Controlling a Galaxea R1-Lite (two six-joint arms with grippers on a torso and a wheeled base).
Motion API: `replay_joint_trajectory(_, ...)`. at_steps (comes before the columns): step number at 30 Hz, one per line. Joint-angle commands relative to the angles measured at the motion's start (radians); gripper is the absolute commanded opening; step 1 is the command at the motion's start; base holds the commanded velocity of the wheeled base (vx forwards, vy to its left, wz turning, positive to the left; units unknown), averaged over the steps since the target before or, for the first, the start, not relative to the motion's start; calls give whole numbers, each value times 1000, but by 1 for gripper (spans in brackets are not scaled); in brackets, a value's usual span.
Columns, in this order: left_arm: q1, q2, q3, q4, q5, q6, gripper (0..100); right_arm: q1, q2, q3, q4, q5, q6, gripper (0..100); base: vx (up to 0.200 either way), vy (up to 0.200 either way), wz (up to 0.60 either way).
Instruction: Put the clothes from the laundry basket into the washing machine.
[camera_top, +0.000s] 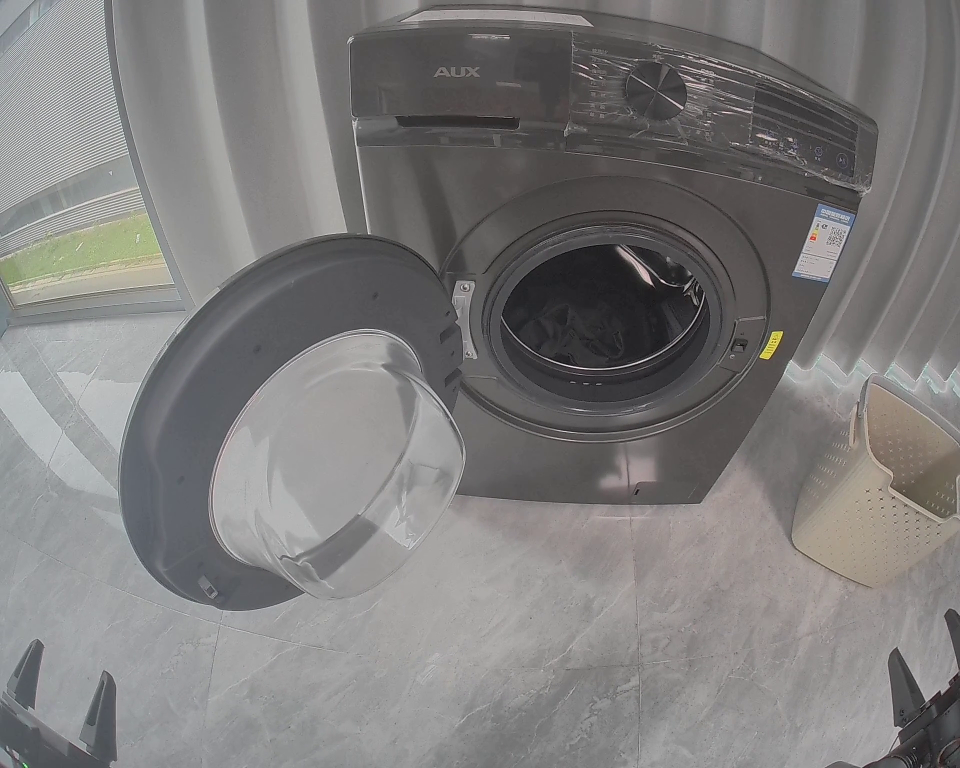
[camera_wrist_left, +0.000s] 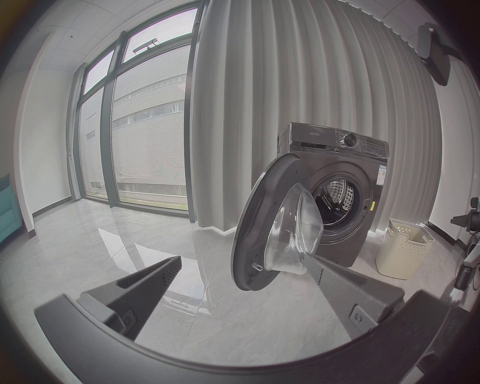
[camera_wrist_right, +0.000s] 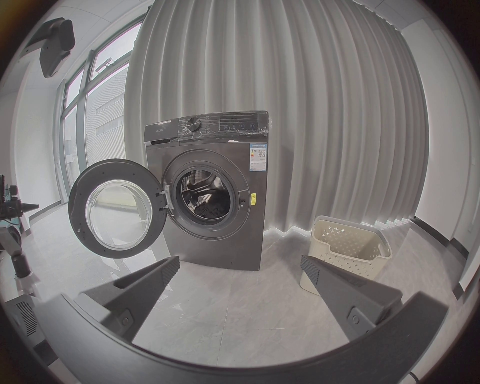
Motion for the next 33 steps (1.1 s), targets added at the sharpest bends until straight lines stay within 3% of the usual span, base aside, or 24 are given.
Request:
replay_joint_trajectory(1,1,-12,16,-2,0,-1,100,0,-9,18,0,-1,-2,100,0,0,0)
replay_joint_trajectory(4,1,-12,16,0,0,2,100,-1,-9,18,-2,-1,-3,100,0,0,0)
replay_joint_trajectory(10,-1,-11,16,0,-1,-4,100,-1,-9,18,0,-1,-2,100,0,0,600)
replay_joint_trajectory(30,-1,-14,13,-16,-18,2,100,0,-9,18,0,-1,0,100,0,0,0)
replay_joint_trajectory(33,-16,61,-154,-56,-29,-7,100,0,-9,18,0,-1,0,100,0,0,0)
